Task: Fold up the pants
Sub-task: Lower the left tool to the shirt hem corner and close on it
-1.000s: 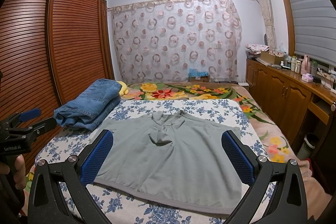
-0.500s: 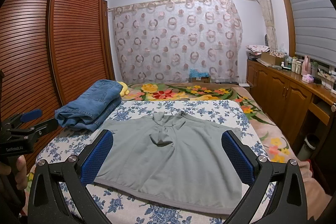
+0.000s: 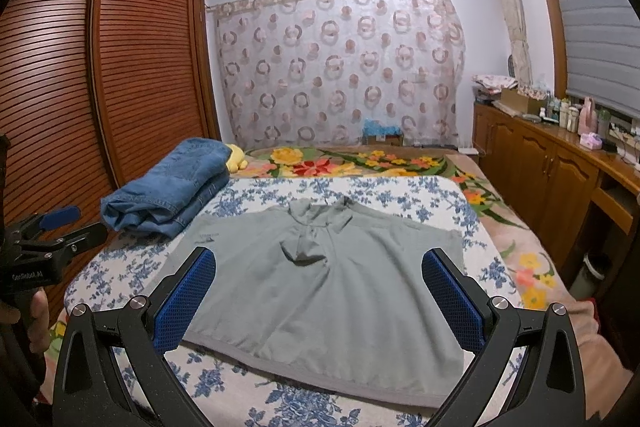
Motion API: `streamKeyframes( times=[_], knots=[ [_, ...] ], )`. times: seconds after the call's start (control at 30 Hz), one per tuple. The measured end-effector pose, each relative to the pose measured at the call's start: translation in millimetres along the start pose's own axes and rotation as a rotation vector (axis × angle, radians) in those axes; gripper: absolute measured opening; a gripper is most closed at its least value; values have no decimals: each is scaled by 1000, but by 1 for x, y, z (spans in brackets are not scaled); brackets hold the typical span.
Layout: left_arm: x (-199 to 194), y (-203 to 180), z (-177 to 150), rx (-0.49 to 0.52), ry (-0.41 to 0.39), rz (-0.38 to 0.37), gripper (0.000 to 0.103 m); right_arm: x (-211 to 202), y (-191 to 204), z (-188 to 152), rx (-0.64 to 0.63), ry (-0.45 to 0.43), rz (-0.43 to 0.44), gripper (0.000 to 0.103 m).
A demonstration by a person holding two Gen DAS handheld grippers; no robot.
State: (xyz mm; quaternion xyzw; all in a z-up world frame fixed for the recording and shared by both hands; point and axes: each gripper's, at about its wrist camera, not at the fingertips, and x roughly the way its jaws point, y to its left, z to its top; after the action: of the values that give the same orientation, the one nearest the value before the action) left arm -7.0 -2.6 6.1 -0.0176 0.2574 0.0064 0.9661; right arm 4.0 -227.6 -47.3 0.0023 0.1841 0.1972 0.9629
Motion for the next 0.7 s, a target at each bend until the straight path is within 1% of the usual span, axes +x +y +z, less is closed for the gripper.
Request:
streamKeyframes(
  times=[0.13, 0.37, 0.7],
  knots=[
    [11, 4, -6, -10, 34, 4, 103, 10, -5, -2, -6, 31, -7, 103],
    [36, 18, -27, -23, 88, 4, 103, 30, -5, -7, -22, 101, -16, 103],
    [60, 34, -50, -36, 172, 1, 103, 51, -2, -21, -65, 215, -6, 103]
  ],
)
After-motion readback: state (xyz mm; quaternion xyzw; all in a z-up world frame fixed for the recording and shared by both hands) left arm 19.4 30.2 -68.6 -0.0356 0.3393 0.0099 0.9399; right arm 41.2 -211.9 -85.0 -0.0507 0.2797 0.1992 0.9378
